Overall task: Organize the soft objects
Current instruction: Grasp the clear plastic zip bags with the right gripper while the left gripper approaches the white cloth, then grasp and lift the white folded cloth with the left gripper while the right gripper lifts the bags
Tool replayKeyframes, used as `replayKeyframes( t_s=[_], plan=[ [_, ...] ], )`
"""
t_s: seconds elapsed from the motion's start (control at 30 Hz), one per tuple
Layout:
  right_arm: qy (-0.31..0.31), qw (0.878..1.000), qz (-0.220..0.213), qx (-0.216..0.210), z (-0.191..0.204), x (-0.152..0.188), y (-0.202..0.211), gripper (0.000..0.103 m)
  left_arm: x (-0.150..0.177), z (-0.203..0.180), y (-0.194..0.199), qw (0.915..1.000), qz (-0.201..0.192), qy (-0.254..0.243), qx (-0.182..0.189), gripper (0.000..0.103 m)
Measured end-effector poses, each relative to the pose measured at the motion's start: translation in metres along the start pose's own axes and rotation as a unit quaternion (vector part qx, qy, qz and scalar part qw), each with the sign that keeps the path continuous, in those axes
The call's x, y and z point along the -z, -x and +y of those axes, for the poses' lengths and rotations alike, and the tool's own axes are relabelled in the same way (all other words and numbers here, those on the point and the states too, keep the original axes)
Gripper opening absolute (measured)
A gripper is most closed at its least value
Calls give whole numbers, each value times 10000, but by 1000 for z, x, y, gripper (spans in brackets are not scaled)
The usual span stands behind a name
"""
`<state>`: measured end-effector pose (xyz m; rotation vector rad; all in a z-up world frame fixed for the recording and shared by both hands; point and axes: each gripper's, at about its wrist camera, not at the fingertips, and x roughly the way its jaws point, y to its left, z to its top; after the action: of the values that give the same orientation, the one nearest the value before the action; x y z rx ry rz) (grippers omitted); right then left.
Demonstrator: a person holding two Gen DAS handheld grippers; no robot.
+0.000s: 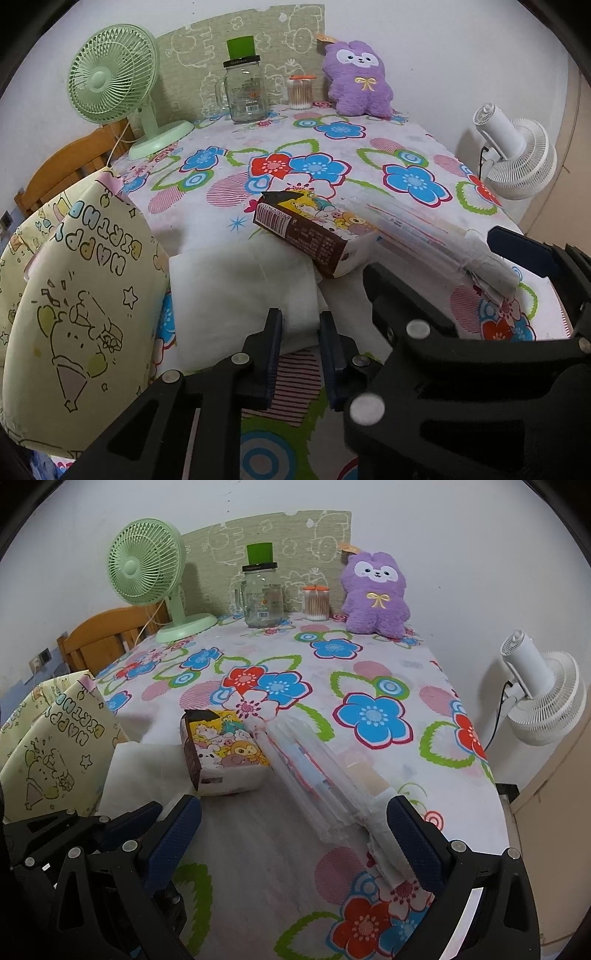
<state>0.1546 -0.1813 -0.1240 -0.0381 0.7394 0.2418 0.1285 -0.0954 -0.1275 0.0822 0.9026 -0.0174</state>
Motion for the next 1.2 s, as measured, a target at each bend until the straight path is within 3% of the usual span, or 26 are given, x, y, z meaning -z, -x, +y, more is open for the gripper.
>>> replayKeyframes(
  t_s=[0.17,0.27,0.33,0.4,0.53,1.2],
  plan=[
    [69,10000,31,60,0,-6,-8,86,-3,1,-2,10000,29,4,46,16],
    [69,9997,221,-47,-1,-6,-16,64,-3,0,-2,10000,25,-35,40,15],
    [28,9994,339,-68,-2,-5,-20,43,-3,0,-2,10000,39,-74,40,15],
    [7,9991,403,-159,-2,-4,-21,31,-2,-1,-1,9999,39,-112,36,14],
    [20,9990,417,-131,-1,-3,-17,21,0,-1,1,9999,51,-97,69,11],
    [-277,9989,301,-221,15,18,33,18,23,0,36,9991,-23,-130,408,5]
  ],
)
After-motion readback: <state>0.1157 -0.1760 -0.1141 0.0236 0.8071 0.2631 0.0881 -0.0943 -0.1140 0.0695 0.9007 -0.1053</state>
